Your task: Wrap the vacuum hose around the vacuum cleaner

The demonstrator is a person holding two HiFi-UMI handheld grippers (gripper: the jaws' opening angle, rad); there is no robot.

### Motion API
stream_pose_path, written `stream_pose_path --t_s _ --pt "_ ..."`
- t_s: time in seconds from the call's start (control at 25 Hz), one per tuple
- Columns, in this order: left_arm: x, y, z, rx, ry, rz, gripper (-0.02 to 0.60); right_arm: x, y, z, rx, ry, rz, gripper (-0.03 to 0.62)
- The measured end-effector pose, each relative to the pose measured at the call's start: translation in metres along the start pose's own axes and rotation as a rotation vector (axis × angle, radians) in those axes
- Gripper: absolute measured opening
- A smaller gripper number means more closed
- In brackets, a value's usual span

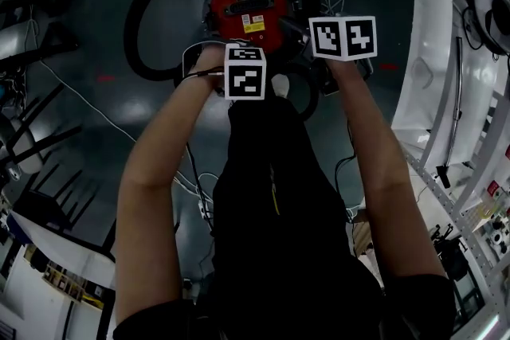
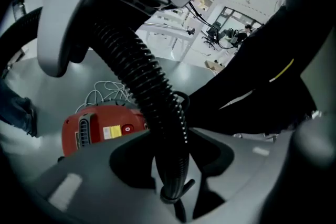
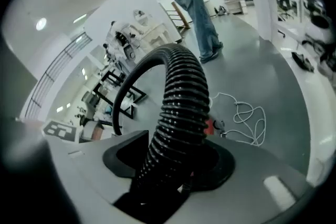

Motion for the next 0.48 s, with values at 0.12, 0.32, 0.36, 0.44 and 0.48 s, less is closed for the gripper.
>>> stream_pose_path --t_s 0.12,0.32,0.36,0.44,0.48 --pt "-0.005 -0.011 0.001 0.038 -0.060 -0.058 0.187 -0.007 -0.009 -0.003 0.074 0.101 -0.041 0.288" --pt "-0.002 -0.020 0.006 0.072 -0.104 -0.087 0.187 -0.009 -0.016 0.006 0.115 0.246 -0.083 0.351" --pt "-0.001 -0.021 0.008 0.071 -0.106 -0.089 0.187 -0.011 -0.016 0.009 0.130 0.274 -0.091 0.374" --pt "0.003 -0.024 0.011 0.063 -0.103 -0.094 0.187 -0.015 -0.016 0.013 0.169 0.315 -0.100 0.403" --pt "0.004 -0.025 0.013 0.055 -0.096 -0.096 0.187 -0.017 -0.017 0.015 0.181 0.320 -0.097 0.403"
Point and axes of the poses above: the fingertips, and each gripper's own axes: y backward along the fingers, x to its left, z out of its top, the point moved 7 cm from there along y, backward along the fingers, and after that the axes turned 14 degrees about z, right-handed, at the moved point
